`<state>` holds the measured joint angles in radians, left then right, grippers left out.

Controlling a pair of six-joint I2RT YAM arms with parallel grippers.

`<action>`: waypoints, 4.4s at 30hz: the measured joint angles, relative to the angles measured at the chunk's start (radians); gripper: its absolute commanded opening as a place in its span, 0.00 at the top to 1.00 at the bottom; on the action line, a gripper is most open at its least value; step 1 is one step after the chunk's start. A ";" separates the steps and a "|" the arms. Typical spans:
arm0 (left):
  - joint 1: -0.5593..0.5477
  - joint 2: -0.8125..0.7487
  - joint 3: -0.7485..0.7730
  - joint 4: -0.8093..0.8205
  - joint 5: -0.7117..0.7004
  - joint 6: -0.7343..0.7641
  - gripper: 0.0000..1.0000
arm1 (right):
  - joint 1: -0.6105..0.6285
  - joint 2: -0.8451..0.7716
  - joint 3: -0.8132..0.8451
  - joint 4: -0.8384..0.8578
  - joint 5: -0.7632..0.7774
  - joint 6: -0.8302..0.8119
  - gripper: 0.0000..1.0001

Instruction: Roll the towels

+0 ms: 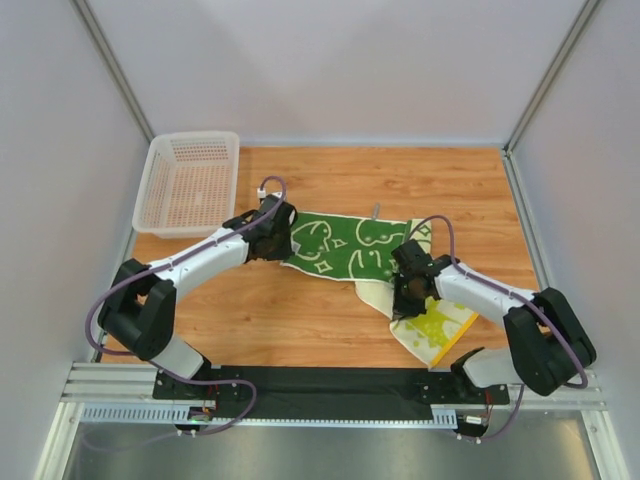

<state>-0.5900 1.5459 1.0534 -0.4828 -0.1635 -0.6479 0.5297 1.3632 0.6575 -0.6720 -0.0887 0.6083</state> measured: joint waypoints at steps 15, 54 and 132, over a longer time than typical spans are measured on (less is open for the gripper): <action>0.042 -0.104 -0.191 -0.072 -0.061 -0.013 1.00 | -0.085 -0.277 0.427 -0.214 0.213 -0.028 1.00; -0.014 -0.179 -0.385 -0.015 0.002 -0.027 1.00 | -0.073 0.938 1.590 -0.342 -0.041 -0.360 0.16; -0.010 -0.373 -0.462 -0.107 -0.048 -0.087 1.00 | 0.413 0.398 0.454 -0.082 0.251 -0.012 0.49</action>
<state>-0.5999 1.1725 0.5911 -0.5896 -0.2119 -0.7349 0.9424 1.7615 1.1110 -0.7540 0.1627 0.5964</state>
